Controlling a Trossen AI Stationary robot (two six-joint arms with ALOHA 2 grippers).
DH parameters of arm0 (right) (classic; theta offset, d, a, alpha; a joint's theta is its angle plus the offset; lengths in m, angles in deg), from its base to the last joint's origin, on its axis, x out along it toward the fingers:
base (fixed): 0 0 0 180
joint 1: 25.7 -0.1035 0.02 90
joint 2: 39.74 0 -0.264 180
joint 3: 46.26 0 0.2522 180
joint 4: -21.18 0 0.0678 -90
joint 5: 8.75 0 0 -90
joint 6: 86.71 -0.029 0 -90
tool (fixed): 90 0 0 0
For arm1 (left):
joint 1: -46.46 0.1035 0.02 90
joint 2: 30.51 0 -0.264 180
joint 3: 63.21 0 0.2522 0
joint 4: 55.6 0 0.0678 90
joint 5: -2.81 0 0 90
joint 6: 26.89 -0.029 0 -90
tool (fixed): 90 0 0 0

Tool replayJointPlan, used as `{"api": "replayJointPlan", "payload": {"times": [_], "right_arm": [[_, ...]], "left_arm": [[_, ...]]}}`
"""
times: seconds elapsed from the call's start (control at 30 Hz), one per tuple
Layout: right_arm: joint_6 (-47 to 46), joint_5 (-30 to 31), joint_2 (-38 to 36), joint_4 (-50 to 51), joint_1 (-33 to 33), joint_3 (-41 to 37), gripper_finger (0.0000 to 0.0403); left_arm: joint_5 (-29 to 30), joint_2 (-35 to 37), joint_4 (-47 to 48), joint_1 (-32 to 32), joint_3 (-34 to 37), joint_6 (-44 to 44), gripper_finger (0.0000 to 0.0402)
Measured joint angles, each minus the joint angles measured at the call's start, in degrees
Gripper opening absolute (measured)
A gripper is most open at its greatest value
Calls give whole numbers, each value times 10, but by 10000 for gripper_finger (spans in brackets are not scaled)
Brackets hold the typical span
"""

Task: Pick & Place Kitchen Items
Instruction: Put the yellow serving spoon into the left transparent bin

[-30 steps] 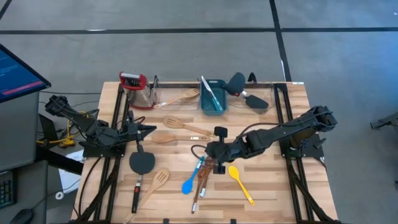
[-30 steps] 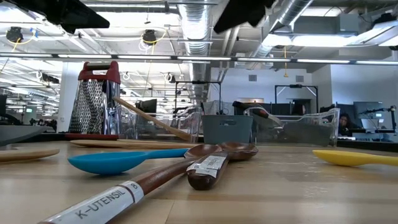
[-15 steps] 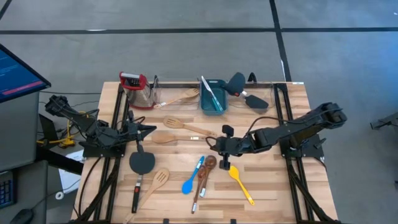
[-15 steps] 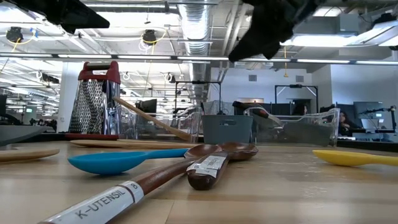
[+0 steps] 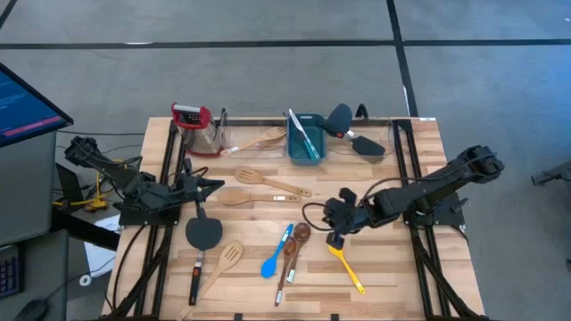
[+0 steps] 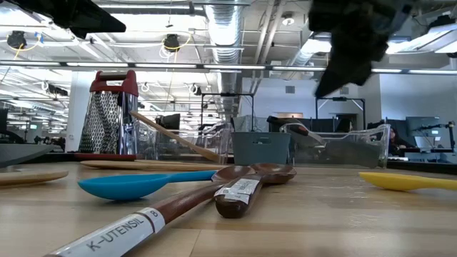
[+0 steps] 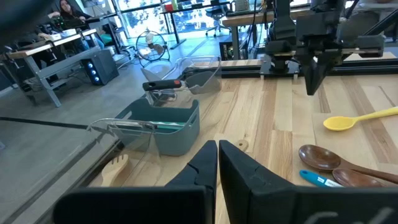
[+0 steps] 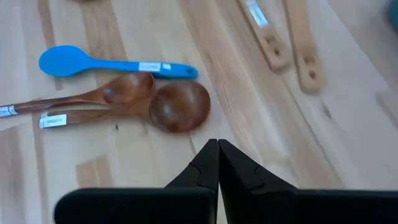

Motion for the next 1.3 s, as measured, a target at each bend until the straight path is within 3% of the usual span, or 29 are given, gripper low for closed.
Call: {"api": "replayJointPlan", "payload": {"times": [0.2, 0.4, 0.93, 1.13, 1.3], "right_arm": [[-118, 2, -25, 52, -32, 0, 0], [-179, 0, -20, 81, -57, 1, 0], [-399, -5, -19, 86, -123, 1, 0], [-511, -25, -8, 93, -148, 1, 0], [-563, -78, 23, 94, -162, 1, 0]], "left_arm": [[0, 0, 0, 0, 0, 0, 4], [0, 0, -1, 0, 0, -2, 4], [28, 0, -21, 0, 0, -129, 4], [65, 0, -24, 0, 0, -169, 4], [76, 0, -30, 2, 0, -184, 4]]}}
